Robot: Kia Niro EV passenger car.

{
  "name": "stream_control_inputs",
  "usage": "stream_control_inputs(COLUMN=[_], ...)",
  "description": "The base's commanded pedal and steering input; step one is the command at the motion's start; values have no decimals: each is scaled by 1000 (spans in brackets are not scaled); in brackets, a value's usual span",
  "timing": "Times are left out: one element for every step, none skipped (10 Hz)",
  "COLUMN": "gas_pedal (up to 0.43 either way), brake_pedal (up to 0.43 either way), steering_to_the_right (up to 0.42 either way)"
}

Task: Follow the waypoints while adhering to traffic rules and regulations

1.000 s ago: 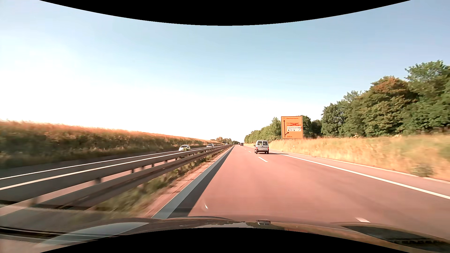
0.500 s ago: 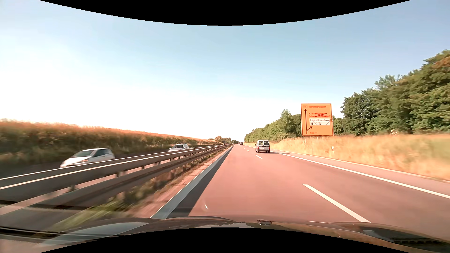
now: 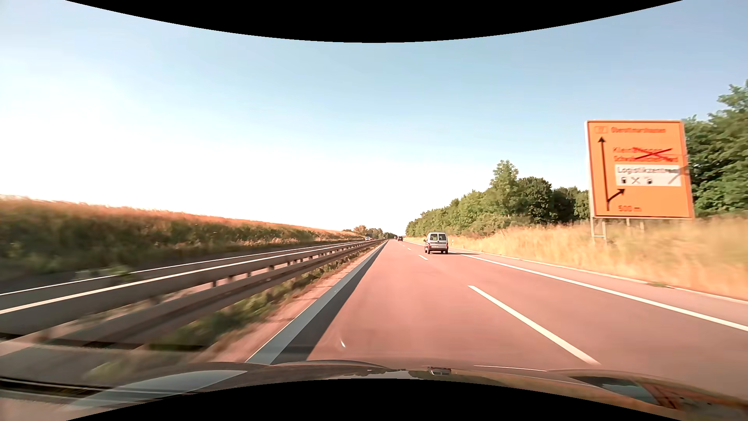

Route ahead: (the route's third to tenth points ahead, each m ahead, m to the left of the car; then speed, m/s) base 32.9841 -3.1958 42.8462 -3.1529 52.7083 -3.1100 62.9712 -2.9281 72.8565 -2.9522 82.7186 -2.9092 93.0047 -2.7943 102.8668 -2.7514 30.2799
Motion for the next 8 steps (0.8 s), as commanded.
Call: stream_control_inputs(gas_pedal=[299, 287, 280, 268, 268, 260, 248, 248], brake_pedal=[6, 6, 6, 6, 6, 6, 6, 6], steering_to_the_right=[1, 1, 1, 2, 2, 2, 3, 3])
